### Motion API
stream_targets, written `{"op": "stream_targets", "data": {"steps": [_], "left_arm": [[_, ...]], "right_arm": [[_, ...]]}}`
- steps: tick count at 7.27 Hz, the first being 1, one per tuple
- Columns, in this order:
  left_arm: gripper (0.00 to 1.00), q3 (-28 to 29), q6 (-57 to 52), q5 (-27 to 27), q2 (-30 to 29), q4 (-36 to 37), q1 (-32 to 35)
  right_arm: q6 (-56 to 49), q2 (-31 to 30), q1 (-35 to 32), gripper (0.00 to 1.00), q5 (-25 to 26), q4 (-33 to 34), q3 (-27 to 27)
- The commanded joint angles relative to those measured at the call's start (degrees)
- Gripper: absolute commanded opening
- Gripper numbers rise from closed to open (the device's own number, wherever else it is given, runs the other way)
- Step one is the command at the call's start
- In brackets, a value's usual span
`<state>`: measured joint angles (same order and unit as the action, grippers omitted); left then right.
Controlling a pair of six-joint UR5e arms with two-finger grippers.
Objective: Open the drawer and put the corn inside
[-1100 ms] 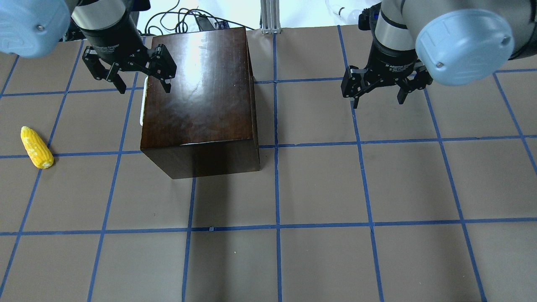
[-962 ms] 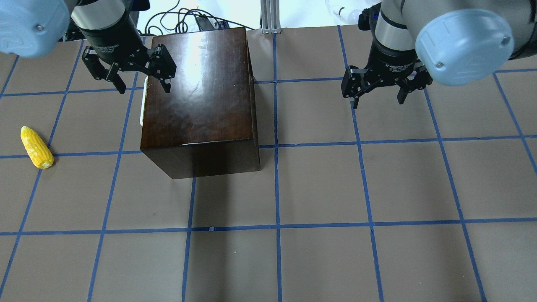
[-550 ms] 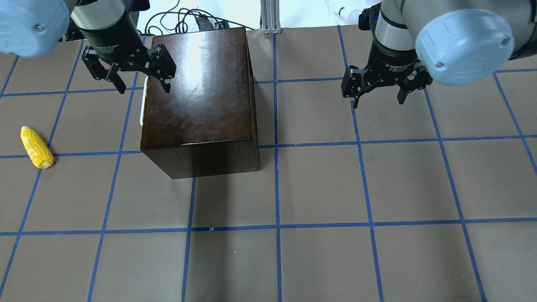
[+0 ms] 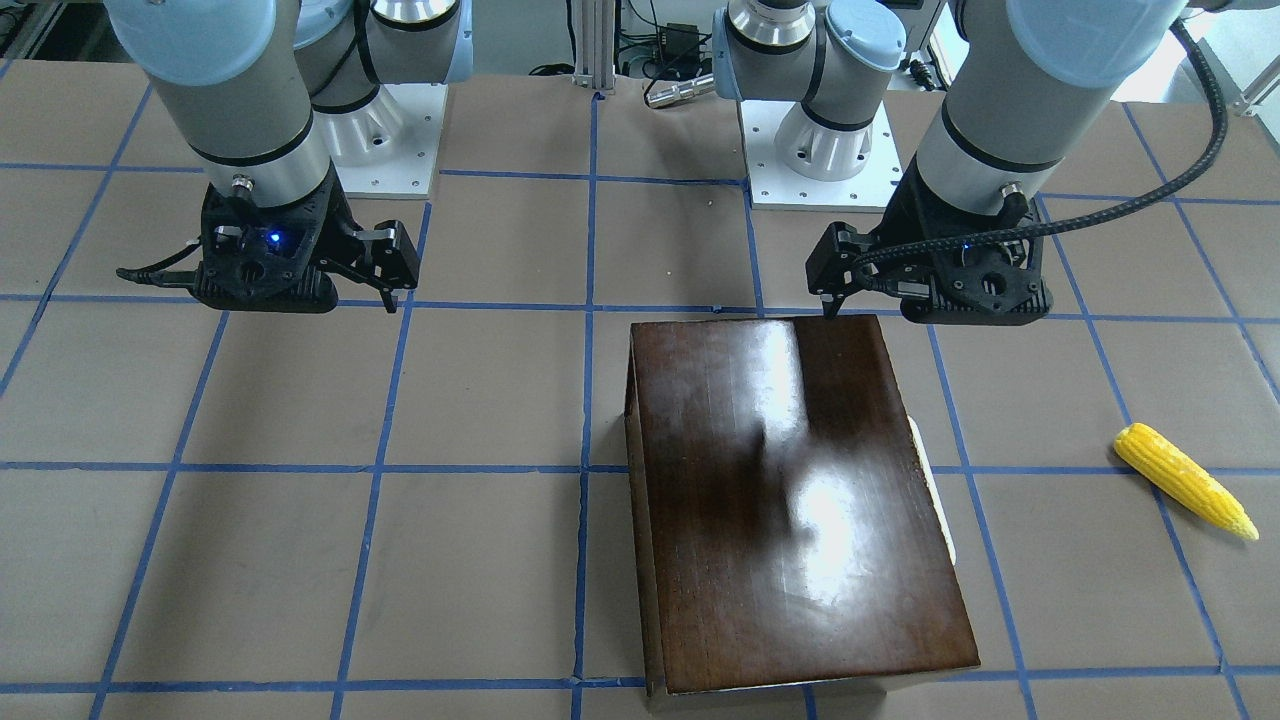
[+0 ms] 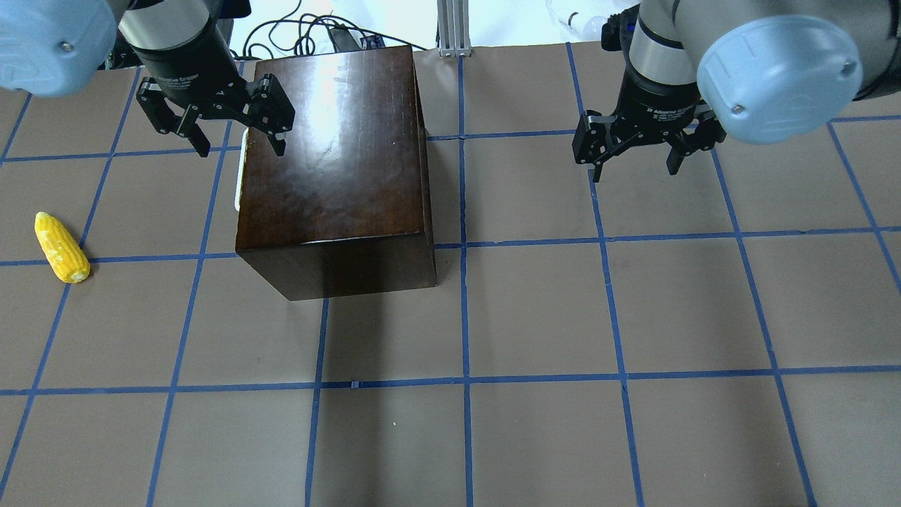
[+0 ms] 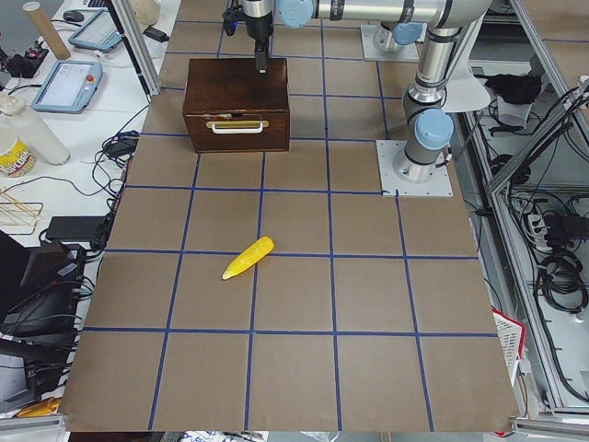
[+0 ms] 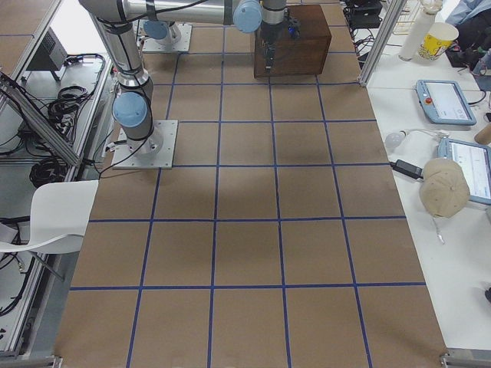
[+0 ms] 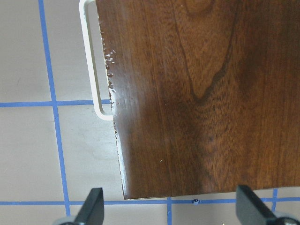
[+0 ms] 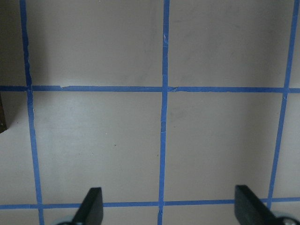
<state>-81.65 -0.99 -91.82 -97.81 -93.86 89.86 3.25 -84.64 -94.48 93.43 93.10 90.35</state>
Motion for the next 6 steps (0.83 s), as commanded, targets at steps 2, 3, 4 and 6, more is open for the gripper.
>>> {"op": "stream_targets", "data": {"steps": [2,3,4,6], "left_arm": [[1.00,0.0,0.0,0.1,0.3,0.0,0.0],[1.00,0.0,0.0,0.1,0.2,0.0,0.0],[1.00,0.1,0.0,0.4,0.0,0.3,-0.1],[1.00,0.3,-0.1,0.3,0.1,0.8,-0.7]], "right_arm": [[0.0,-0.1,0.0,1.00,0.0,0.0,0.0],[0.0,0.0,0.0,1.00,0.0,0.0,0.0],[0.0,0.0,0.0,1.00,0.0,0.1,0.0],[0.0,-0.1,0.0,1.00,0.0,0.0,0.0]]}}
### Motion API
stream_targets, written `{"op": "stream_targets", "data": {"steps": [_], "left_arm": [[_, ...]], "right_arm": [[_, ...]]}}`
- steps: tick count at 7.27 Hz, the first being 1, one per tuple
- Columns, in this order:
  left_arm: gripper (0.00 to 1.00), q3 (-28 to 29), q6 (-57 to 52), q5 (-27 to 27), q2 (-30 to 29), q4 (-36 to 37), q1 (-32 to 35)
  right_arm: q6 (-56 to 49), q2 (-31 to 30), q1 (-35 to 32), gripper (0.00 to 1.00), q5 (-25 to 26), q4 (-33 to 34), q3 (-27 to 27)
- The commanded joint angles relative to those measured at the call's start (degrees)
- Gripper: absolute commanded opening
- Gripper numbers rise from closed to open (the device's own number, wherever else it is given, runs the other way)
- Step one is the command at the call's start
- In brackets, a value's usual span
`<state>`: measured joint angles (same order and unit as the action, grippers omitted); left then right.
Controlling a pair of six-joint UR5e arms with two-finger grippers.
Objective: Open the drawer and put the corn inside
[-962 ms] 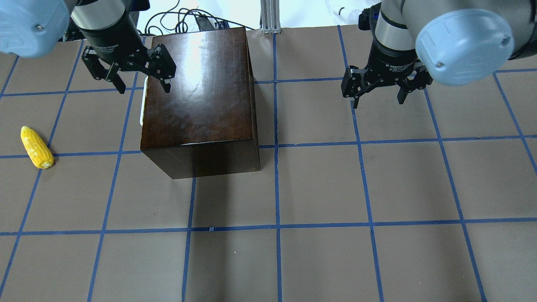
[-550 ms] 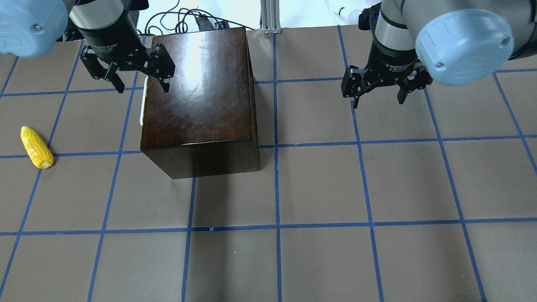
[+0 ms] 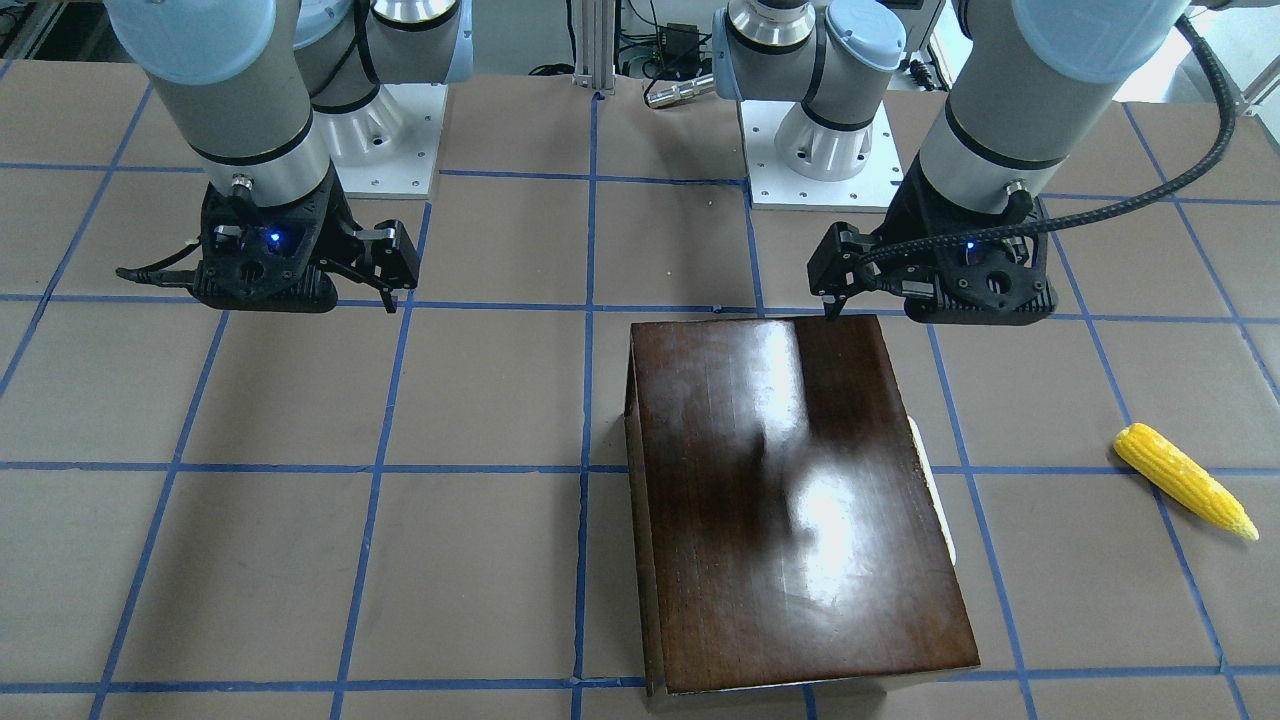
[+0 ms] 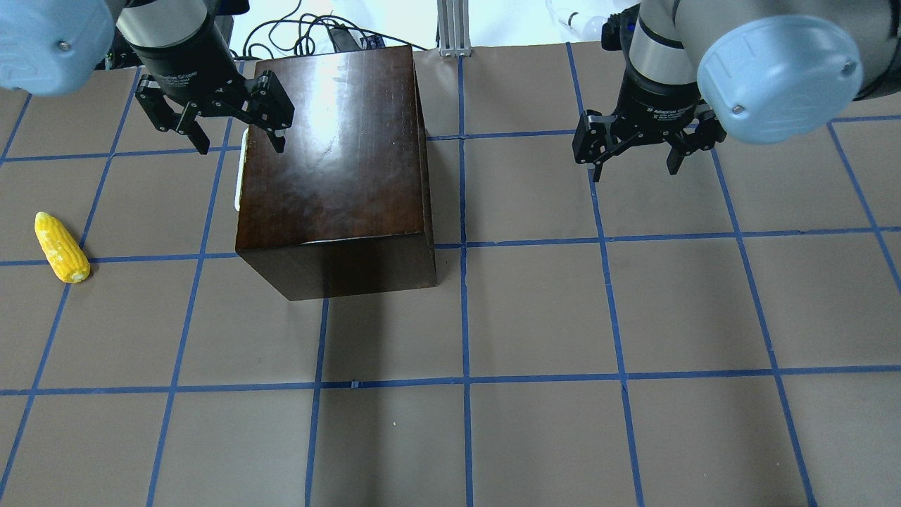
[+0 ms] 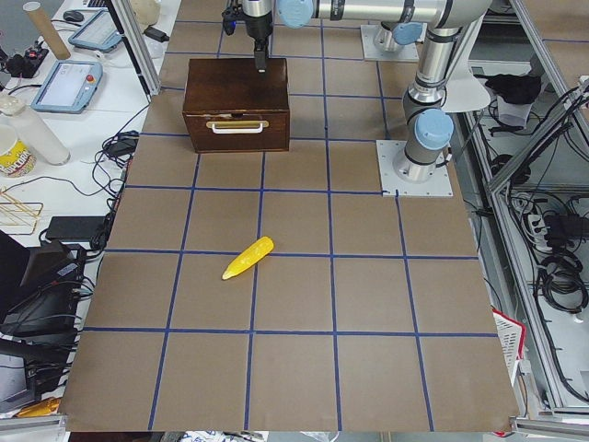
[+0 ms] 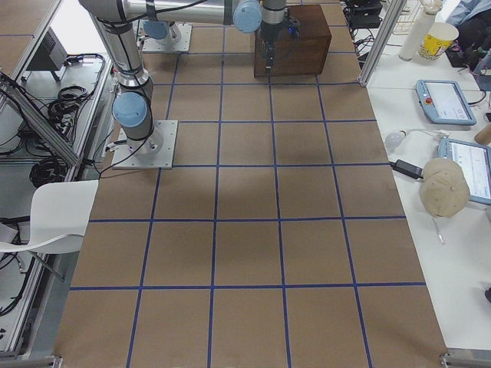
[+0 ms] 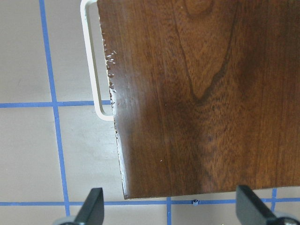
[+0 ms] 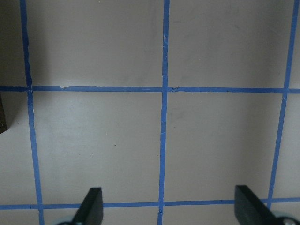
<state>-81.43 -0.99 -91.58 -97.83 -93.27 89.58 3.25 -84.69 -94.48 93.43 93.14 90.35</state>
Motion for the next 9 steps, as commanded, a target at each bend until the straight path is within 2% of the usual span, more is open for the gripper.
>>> {"op": "stream_targets", "data": {"steps": [1,3,5,8,9], "left_arm": [[1.00,0.7,-0.1,0.2,0.4,0.2,-1.2],[1.00,0.9,-0.1,0.5,0.3,0.2,-3.0],[1.00,1.3,-0.1,1.1,0.5,0.2,-8.4],[1.00,1.2,-10.8,2.4,-1.4,2.4,-16.6],[1.00,0.6,-16.0,6.5,-2.4,6.3,-20.6]], "right_arm": [[0.0,0.1,0.0,1.00,0.0,0.0,0.0],[0.0,0.1,0.0,1.00,0.0,-0.1,0.0],[0.0,0.1,0.0,1.00,0.0,-0.1,0.0],[0.0,0.1,0.0,1.00,0.1,0.0,0.0],[0.0,0.0,0.0,1.00,0.1,0.0,0.0]]}}
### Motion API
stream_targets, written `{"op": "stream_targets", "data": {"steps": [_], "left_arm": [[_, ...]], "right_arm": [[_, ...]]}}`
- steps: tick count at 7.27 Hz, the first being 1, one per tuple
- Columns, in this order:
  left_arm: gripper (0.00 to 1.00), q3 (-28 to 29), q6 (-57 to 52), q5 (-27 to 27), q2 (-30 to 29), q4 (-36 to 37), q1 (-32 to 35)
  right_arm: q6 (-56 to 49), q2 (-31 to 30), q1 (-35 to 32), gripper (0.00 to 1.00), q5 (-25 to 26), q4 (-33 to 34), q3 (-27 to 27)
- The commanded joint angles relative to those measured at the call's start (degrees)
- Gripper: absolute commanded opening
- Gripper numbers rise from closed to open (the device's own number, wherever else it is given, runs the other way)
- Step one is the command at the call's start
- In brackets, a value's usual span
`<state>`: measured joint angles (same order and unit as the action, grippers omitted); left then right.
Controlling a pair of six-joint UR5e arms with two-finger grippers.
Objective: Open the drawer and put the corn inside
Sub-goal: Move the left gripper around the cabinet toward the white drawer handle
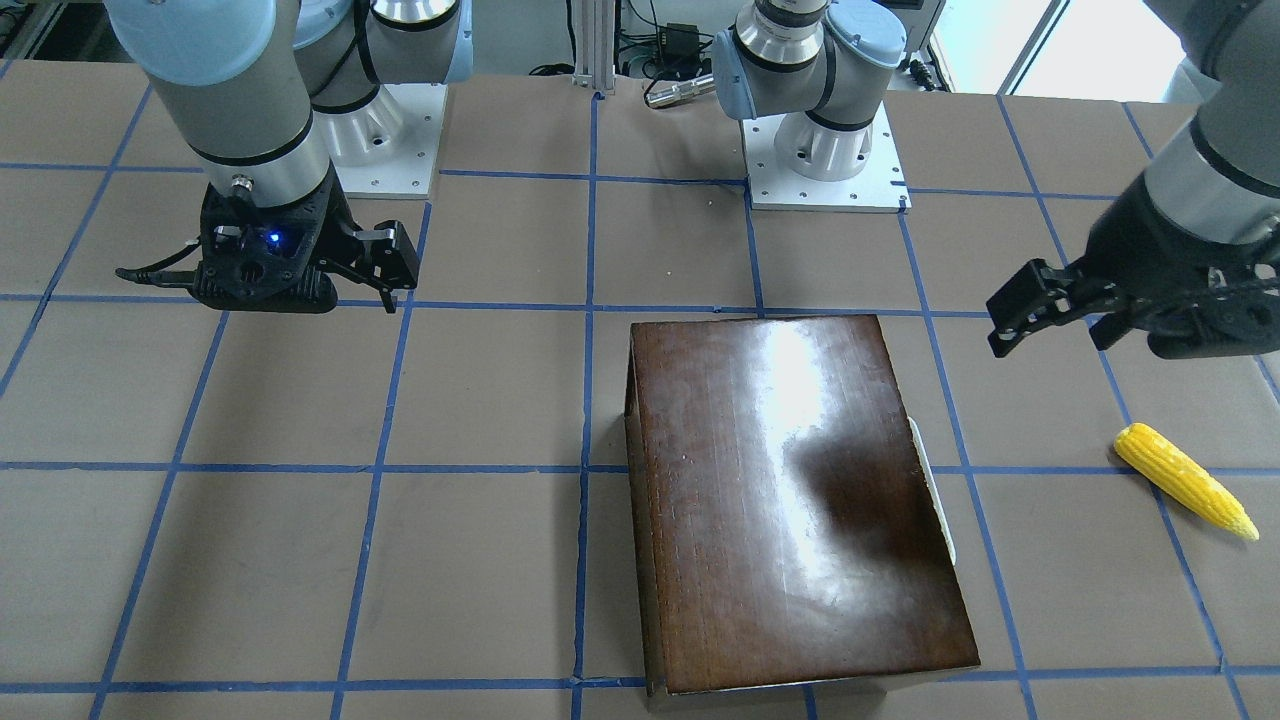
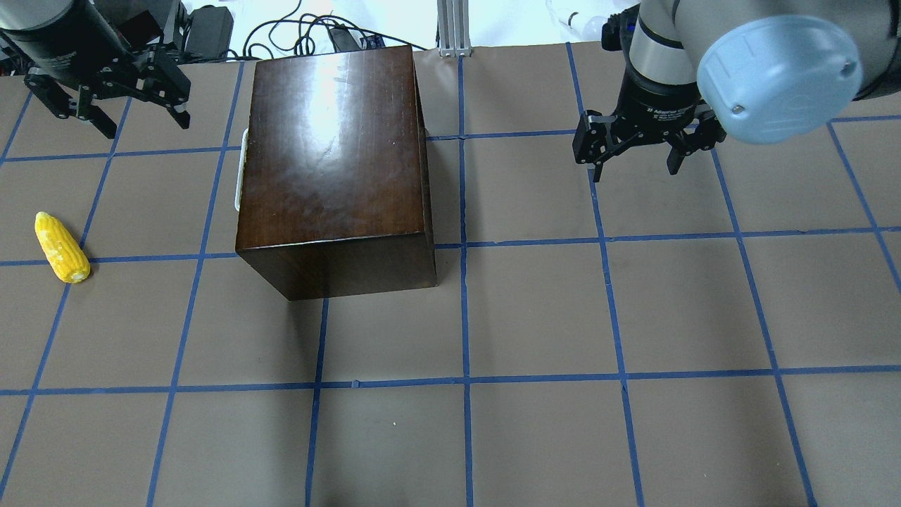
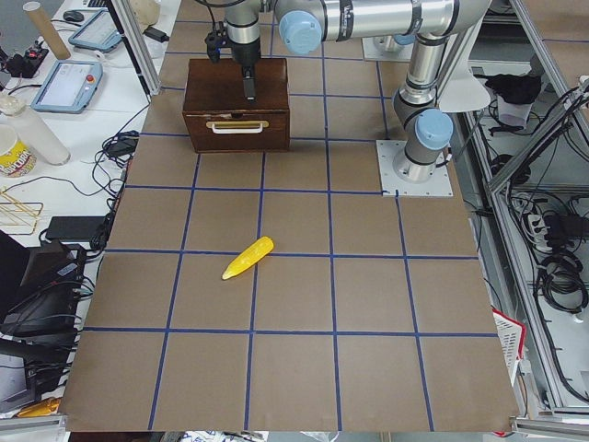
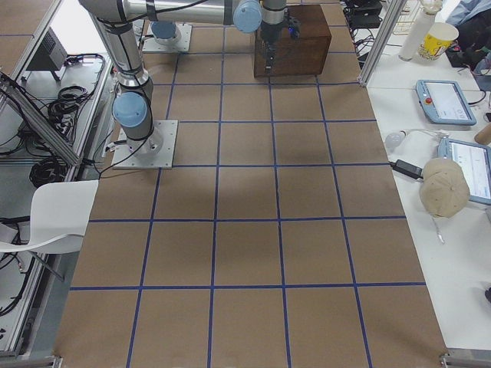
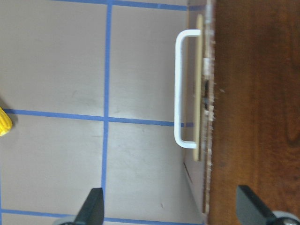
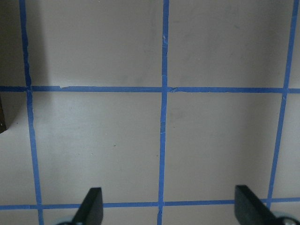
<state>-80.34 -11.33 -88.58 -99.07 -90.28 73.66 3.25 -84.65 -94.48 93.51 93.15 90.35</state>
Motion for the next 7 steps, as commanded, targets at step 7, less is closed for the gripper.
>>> {"op": "stream_targets", "data": {"steps": [7], "left_arm": [[1.00,-7.7,-21.1,14.6,-10.4,13.0,-6.7]], "right_arm": [[0.0,-0.1,0.0,1.00,-0.1,-0.1,0.0]]}}
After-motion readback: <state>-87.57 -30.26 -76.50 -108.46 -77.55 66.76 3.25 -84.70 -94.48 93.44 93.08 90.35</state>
